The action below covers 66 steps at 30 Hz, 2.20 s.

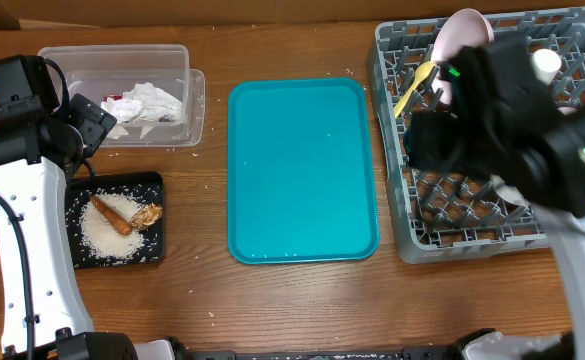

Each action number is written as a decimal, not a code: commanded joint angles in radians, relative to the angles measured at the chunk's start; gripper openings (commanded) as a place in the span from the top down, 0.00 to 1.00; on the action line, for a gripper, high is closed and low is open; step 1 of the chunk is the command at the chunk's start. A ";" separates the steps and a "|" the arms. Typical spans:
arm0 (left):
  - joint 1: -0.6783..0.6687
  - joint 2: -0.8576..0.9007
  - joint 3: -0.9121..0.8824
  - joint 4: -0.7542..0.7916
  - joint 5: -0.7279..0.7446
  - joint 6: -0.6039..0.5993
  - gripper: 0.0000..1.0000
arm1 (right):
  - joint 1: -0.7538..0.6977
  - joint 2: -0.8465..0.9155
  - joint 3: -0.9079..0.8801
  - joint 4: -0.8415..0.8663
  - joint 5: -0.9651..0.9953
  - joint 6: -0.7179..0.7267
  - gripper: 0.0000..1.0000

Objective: Sort waste into correct bins and load items into the dishwasher

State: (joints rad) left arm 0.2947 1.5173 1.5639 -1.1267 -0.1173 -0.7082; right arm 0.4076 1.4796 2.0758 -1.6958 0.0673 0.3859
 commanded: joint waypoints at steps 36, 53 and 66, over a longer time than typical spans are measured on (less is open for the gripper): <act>-0.001 0.006 0.002 0.001 -0.013 -0.018 0.00 | -0.016 -0.393 -0.697 0.574 -0.121 -0.307 0.00; -0.001 0.006 0.002 0.001 -0.013 -0.018 0.00 | -0.276 -1.009 -1.633 1.433 -0.275 -0.364 0.00; -0.001 0.006 0.002 0.001 -0.013 -0.018 0.00 | -0.311 -1.267 -2.010 1.804 -0.278 -0.364 0.00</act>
State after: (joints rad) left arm 0.2943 1.5173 1.5627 -1.1267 -0.1173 -0.7082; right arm 0.1219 0.2573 0.0910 0.0906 -0.2070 0.0254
